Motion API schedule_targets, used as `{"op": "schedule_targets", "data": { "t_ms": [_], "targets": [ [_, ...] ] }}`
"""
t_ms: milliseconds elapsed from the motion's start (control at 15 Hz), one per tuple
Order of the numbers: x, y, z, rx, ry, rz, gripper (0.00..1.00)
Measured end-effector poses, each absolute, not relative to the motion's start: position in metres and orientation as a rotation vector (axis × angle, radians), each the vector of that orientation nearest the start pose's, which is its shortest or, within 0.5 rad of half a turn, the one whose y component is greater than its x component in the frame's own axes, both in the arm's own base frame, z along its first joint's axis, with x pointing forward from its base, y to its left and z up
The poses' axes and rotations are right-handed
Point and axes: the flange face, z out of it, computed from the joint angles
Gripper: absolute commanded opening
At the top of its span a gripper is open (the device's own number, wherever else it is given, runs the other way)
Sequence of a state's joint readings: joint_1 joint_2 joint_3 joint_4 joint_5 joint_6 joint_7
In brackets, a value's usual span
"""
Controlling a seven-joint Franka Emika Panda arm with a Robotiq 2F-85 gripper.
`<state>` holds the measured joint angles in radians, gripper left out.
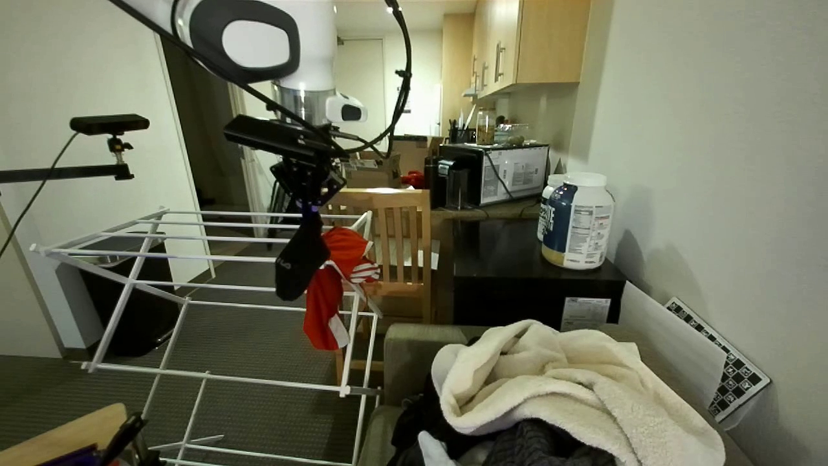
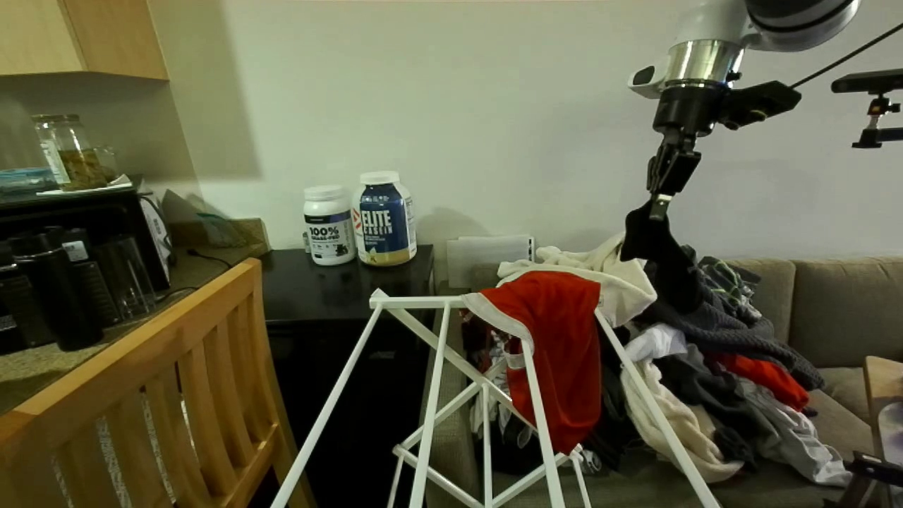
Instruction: Put the black sock on the orange cloth on the white rack
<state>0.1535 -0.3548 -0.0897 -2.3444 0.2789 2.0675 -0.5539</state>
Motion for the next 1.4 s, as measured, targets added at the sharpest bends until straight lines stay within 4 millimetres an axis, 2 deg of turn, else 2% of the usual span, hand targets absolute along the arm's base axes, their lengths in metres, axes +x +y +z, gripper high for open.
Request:
{"op": "schedule_targets", "data": {
  "t_ms": [333, 533, 1133, 1400],
  "targets": [
    [0.450, 0.072, 0.497, -2.763, -0.780, -0.243, 0.01],
    [0.455, 0.087, 0.501, -2.751, -0.800, -0.256, 0.01],
    [0.505, 0.118, 0.488, -2.750, -0.795, -0.418, 0.01],
    [0.514, 0.138, 0.480, -2.742, -0.824, -0.443, 0.01]
  ]
}}
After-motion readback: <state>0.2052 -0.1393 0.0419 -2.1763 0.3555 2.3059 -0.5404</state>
